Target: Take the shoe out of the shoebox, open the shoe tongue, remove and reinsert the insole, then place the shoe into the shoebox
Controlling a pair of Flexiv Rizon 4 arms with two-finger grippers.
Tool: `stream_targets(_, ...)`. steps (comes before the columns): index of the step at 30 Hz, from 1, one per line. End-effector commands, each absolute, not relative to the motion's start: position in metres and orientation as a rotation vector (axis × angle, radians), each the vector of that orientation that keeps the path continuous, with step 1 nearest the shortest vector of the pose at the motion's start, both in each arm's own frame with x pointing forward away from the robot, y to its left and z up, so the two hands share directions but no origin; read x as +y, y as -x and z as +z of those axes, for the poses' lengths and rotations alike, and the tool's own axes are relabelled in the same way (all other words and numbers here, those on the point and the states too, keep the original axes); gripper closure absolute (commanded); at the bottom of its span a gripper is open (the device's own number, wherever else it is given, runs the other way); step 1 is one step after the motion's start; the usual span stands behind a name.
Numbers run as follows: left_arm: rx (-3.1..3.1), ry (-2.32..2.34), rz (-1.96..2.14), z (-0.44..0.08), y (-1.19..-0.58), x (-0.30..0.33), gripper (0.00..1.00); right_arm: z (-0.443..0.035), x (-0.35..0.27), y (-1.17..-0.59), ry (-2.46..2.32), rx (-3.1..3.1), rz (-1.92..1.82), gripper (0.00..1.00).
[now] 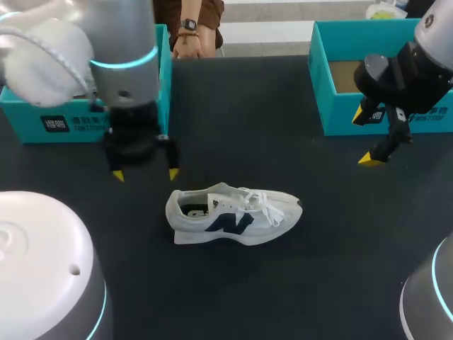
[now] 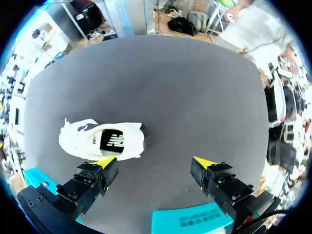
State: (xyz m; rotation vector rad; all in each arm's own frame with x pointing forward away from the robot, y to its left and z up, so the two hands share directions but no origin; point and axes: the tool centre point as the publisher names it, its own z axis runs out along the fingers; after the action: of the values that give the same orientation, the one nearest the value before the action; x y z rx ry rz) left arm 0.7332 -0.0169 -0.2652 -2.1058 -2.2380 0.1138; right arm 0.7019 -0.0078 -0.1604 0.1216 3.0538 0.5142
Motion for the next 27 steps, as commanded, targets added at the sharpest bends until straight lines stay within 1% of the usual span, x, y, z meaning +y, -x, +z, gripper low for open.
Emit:
stream_targets(1, -2.494, 1.816, 0.664, -0.258, -0.73, 0.014, 0.0, -0.161, -0.007, -0.704, -0.122, 3.058, 0.51, 0.0)
stream_targets(14, -2.494, 1.816, 0.664, -0.258, -0.73, 0.014, 0.0, -0.161, -0.007, -0.704, -0.122, 3.058, 0.51, 0.0)
stream_targets(18, -2.562, 1.618, 0.779, -0.257, -0.727, 0.03, 0.0, -0.161, -0.007, -0.704, -0.122, 3.058, 0.51, 0.0)
stream_targets(22, -2.61, 1.489, 0.809, -0.259, -0.724, 0.042, 0.0, -0.161, -0.007, -0.704, -0.122, 3.058, 0.51, 0.0)
stream_targets(27, -2.734, 1.229, 1.05, -0.272, -0.725, 0.064, 0.0, -0.161, -0.007, -0.704, -0.122, 3.058, 0.51, 0.0)
